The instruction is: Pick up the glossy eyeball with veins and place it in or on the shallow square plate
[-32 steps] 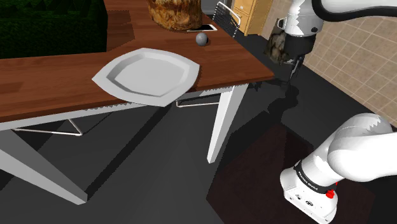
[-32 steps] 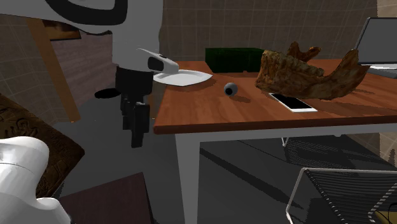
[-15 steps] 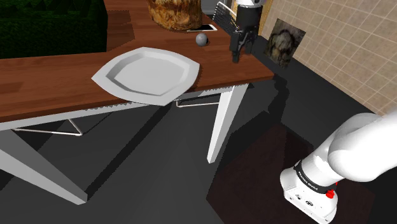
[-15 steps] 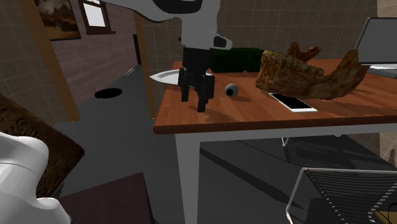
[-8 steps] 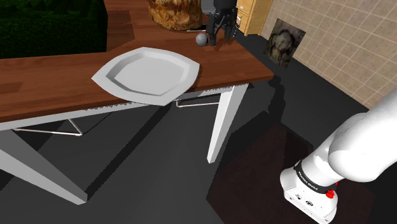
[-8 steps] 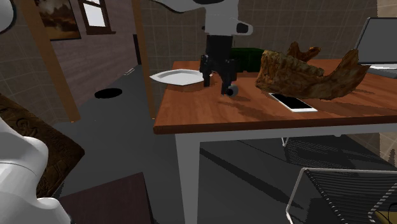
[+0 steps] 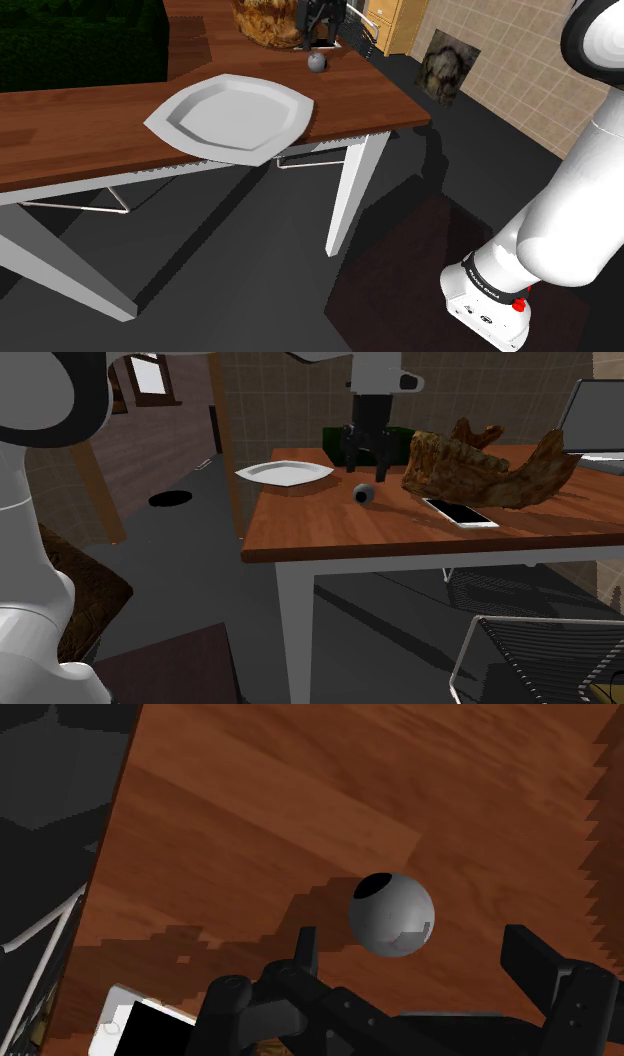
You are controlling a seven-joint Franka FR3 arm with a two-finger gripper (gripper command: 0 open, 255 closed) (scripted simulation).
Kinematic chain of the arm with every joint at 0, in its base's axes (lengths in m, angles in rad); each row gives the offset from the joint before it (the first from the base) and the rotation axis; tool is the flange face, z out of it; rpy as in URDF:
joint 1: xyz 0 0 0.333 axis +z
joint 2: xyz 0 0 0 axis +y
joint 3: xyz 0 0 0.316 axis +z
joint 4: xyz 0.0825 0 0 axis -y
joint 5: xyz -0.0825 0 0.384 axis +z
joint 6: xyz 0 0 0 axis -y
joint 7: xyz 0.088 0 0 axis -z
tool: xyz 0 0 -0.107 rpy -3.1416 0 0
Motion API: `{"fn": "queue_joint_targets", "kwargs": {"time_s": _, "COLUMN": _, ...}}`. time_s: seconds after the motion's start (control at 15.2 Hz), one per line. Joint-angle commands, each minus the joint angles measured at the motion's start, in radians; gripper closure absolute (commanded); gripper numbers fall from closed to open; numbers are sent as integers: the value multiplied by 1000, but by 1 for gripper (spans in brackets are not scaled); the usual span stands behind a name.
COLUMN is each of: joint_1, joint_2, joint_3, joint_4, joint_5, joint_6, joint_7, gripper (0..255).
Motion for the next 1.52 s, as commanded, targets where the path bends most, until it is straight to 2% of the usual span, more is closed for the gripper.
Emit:
{"fn": "queue_joint_targets", "kwargs": {"time_s": 0.0, "joint_1": 0, "joint_2": 2, "joint_3": 0, "joint_4": -20, "joint_5": 0, "joint_6": 25, "joint_7": 1, "gripper": 0}}
{"fn": "queue_joint_targets", "kwargs": {"time_s": 0.33, "joint_1": -2, "joint_2": -16, "joint_3": 0, "joint_4": -109, "joint_5": 3, "joint_6": 95, "joint_7": 0, "gripper": 0}}
{"fn": "queue_joint_targets", "kwargs": {"time_s": 0.79, "joint_1": -2, "joint_2": -16, "joint_3": 0, "joint_4": -108, "joint_5": 3, "joint_6": 94, "joint_7": 0, "gripper": 0}}
{"fn": "queue_joint_targets", "kwargs": {"time_s": 0.86, "joint_1": -2, "joint_2": -16, "joint_3": 0, "joint_4": -108, "joint_5": 3, "joint_6": 94, "joint_7": 0, "gripper": 255}}
{"fn": "queue_joint_targets", "kwargs": {"time_s": 1.45, "joint_1": -2, "joint_2": -16, "joint_3": 0, "joint_4": -109, "joint_5": 3, "joint_6": 95, "joint_7": 0, "gripper": 255}}
